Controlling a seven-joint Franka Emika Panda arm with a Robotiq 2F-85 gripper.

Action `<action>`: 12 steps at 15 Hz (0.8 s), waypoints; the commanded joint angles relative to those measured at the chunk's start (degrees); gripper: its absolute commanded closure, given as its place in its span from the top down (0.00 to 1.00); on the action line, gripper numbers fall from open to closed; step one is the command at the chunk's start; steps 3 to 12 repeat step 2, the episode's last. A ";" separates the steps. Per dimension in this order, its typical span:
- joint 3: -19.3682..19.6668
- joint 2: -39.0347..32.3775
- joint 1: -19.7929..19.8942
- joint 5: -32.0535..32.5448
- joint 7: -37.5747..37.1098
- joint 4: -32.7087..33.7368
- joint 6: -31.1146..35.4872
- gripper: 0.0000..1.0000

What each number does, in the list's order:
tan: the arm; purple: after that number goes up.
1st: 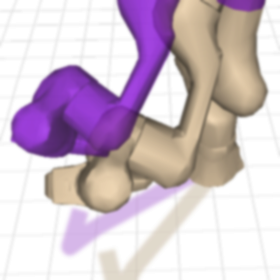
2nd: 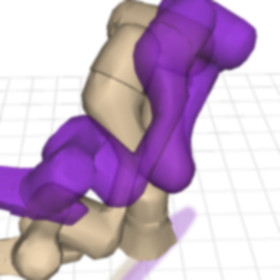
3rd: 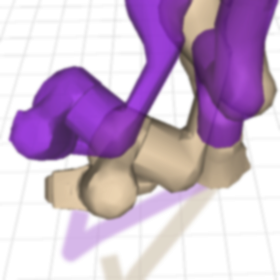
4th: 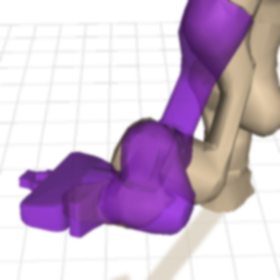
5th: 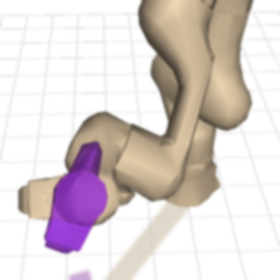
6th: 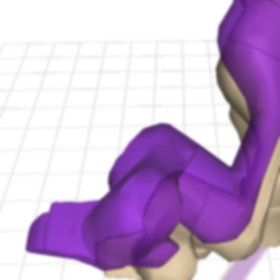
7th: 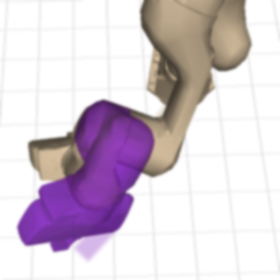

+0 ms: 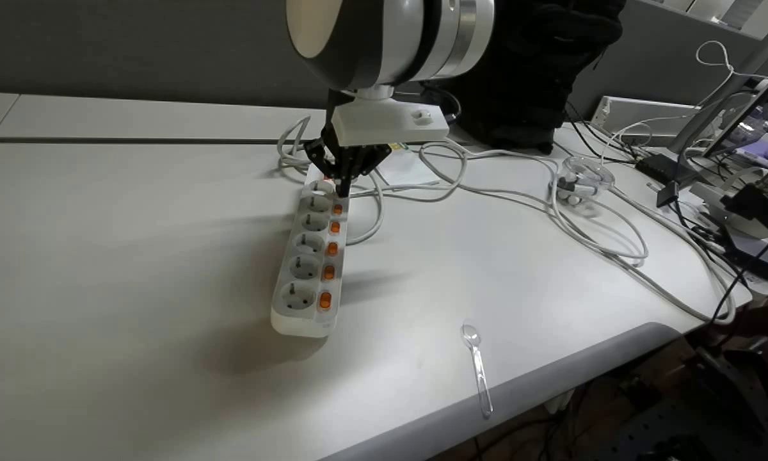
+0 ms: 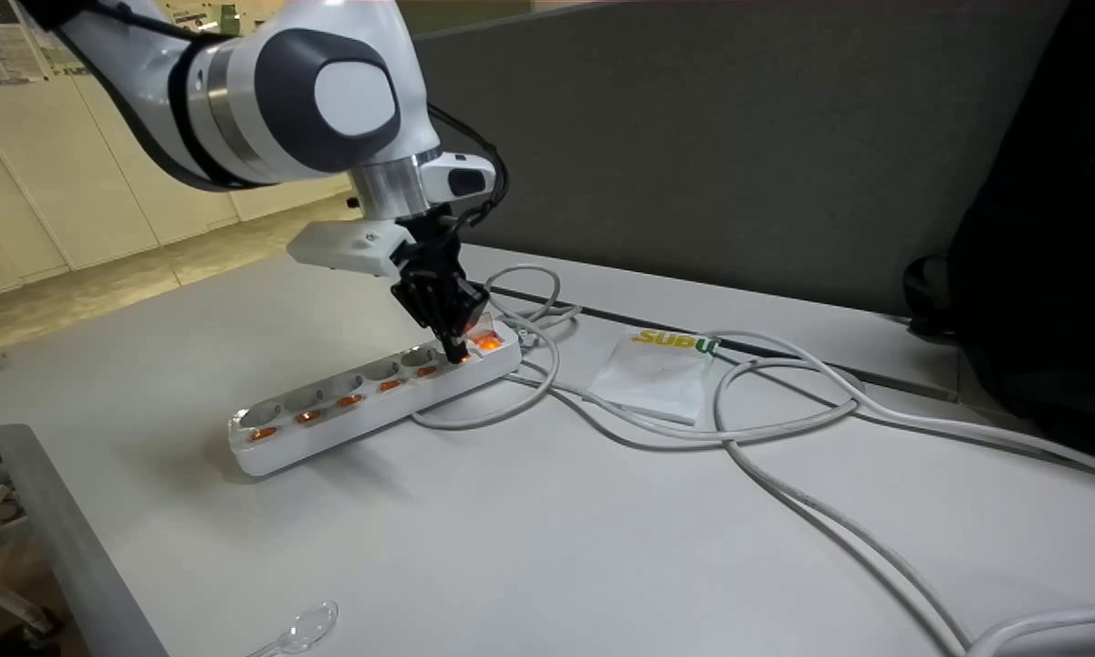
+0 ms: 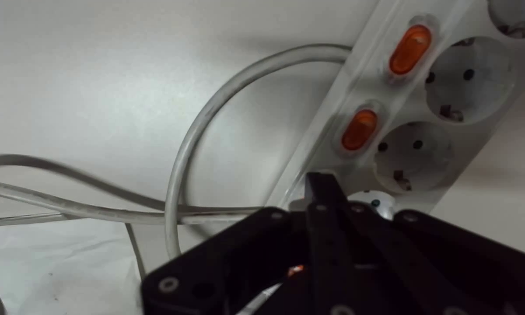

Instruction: Press the button of the far right socket.

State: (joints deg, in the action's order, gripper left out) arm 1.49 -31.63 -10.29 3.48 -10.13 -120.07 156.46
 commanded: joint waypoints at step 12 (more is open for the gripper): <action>1.76 -4.27 -1.82 0.42 -3.29 2.19 -0.40 0.00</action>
